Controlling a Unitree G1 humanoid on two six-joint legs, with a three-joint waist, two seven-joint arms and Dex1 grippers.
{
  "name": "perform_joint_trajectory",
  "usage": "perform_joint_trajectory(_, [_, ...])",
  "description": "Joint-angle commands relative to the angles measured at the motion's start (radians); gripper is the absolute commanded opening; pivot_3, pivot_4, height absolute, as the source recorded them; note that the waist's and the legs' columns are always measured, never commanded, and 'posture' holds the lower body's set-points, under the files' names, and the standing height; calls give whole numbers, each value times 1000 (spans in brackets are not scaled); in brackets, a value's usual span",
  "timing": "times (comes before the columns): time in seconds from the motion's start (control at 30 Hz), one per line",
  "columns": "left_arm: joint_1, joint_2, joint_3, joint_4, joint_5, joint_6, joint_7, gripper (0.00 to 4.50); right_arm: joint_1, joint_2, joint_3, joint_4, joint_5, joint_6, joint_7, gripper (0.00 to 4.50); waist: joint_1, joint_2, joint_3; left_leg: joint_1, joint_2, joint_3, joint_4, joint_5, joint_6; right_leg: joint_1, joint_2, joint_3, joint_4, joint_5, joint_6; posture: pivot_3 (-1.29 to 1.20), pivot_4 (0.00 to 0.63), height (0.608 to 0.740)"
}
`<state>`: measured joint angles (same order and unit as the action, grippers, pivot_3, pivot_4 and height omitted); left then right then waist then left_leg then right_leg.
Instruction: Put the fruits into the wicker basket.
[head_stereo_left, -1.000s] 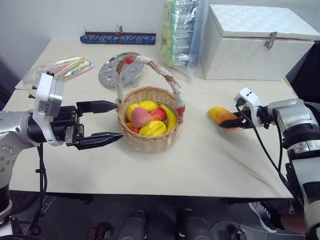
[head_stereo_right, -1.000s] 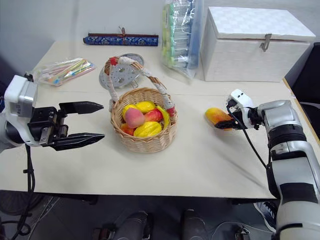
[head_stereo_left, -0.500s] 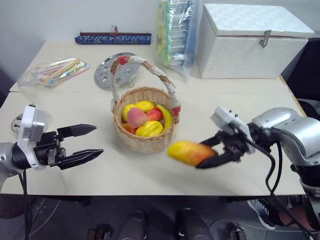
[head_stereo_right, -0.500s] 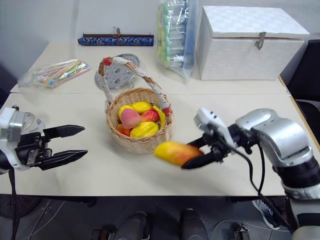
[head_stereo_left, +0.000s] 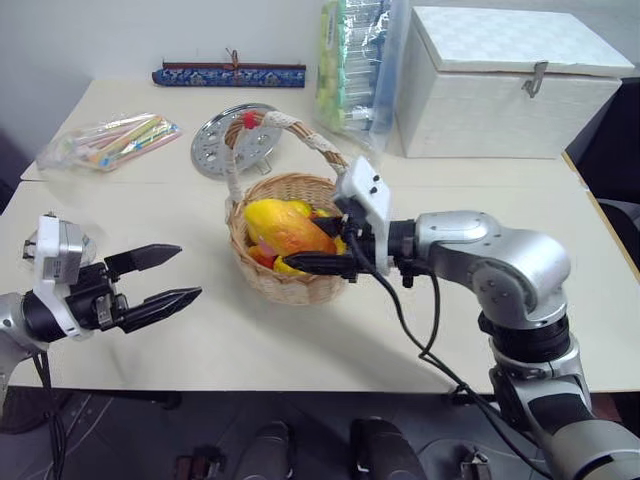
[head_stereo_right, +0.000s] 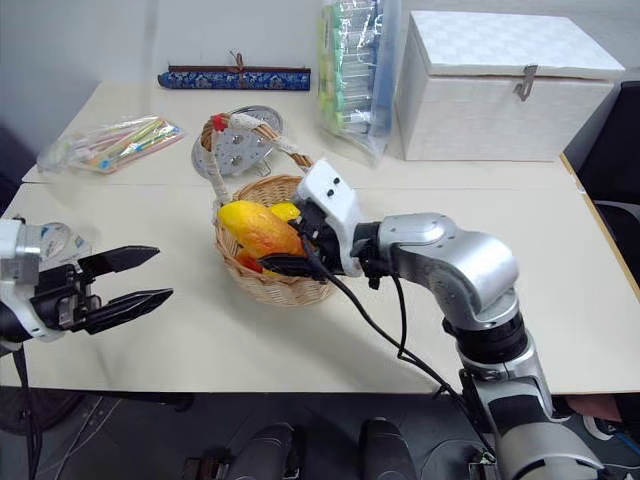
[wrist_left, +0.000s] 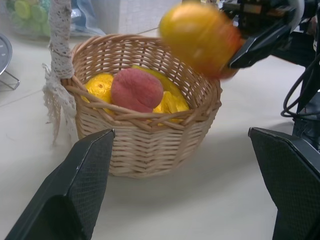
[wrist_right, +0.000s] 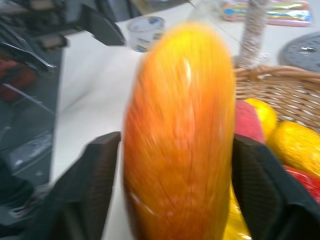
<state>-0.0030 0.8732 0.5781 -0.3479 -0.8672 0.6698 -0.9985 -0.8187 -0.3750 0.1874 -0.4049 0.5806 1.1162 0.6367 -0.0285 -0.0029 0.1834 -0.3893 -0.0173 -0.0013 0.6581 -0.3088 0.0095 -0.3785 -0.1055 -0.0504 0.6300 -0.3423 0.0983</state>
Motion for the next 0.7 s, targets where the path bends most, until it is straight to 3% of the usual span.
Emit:
perform_joint_trajectory(0.03, [-19,0,-1,-16,-21,-7,3,4500,-9,6,-12,-11,-7,-37,-13,4488,0,0,0,0,0,0,0,0,0,0,0,0,0,0,0,0,150,740])
perform_joint_trajectory(0.17, [-32,1,-11,-14,-25,-3,4,4500,-2,1,-75,-34,117,-60,103,4488,-2,0,0,0,1,0,0,0,0,0,1,0,0,0,0,0,150,740])
perform_joint_trajectory(0.3, [-46,3,-26,-3,-26,-4,-6,4500,79,-142,-169,-116,289,-128,388,4488,5,0,0,0,1,0,-1,0,0,1,2,0,-1,0,0,0,150,740])
perform_joint_trajectory(0.53, [-97,4,-71,35,-9,-27,-28,4500,257,-292,-283,-152,345,-155,405,4488,3,0,0,1,1,-1,-1,0,1,3,1,1,-3,0,1,0,150,740])
perform_joint_trajectory(0.7, [-141,8,-77,40,-41,-13,-35,4500,352,-385,-343,-24,188,-329,397,4488,1,0,0,2,1,0,-1,0,1,3,1,1,-3,0,1,0,150,740])
